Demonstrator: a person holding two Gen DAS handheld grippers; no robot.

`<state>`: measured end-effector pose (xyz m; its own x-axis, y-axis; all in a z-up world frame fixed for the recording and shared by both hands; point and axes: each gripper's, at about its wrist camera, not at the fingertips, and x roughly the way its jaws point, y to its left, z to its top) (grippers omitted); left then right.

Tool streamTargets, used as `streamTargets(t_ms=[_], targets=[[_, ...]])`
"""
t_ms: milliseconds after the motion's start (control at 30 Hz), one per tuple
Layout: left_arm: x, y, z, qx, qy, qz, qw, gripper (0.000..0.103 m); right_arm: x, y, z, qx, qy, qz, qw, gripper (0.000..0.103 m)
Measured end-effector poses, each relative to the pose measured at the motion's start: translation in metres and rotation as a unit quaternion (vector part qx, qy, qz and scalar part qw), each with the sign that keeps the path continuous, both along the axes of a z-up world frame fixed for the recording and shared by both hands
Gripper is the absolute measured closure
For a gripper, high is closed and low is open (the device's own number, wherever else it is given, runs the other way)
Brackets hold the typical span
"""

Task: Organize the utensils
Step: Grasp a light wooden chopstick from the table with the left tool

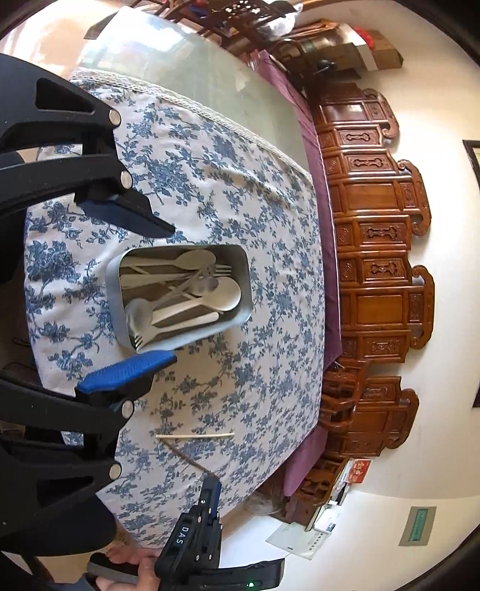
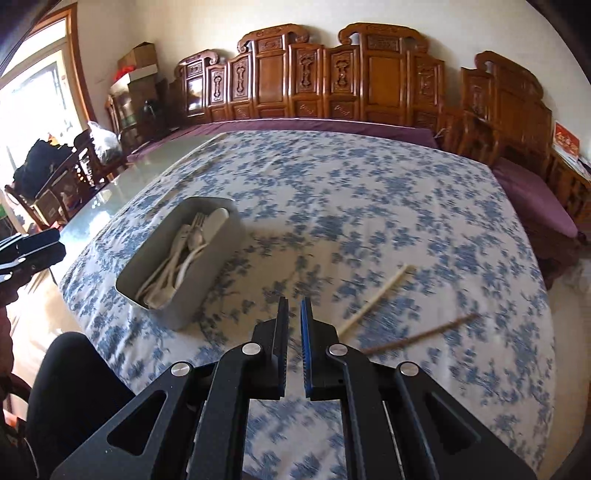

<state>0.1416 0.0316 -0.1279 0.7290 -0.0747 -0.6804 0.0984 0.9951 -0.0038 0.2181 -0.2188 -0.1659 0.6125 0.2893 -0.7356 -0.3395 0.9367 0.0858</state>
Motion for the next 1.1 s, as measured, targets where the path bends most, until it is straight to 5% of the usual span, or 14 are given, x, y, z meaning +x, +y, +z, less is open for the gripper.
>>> streamTargets(t_ms=[133, 267, 667, 967, 1100], targets=[[0.002, -0.01, 0.003, 0.006, 0.004, -0.007, 0.9999, 0.02, -0.002, -0.022, -0.005, 0.001, 0.003, -0.015, 1.0, 0.093], [0.016, -0.024, 0.0, 0.009, 0.012, -0.024, 0.9996, 0.017, -0.001, -0.041, -0.016, -0.004, -0.002, -0.04, 0.999, 0.067], [0.073, -0.096, -0.037, 0.007, 0.053, -0.09, 0.9945, 0.018, 0.014, -0.094, -0.053, -0.002, 0.031, -0.099, 0.995, 0.067], [0.106, -0.161, -0.086, -0.003, 0.111, -0.145, 0.9832, 0.042, 0.016, -0.107, -0.058, 0.0, 0.037, -0.108, 0.993, 0.067], [0.119, -0.186, -0.108, -0.004, 0.131, -0.161, 0.9783, 0.061, 0.019, -0.114, -0.064, 0.006, 0.045, -0.116, 0.992, 0.067]])
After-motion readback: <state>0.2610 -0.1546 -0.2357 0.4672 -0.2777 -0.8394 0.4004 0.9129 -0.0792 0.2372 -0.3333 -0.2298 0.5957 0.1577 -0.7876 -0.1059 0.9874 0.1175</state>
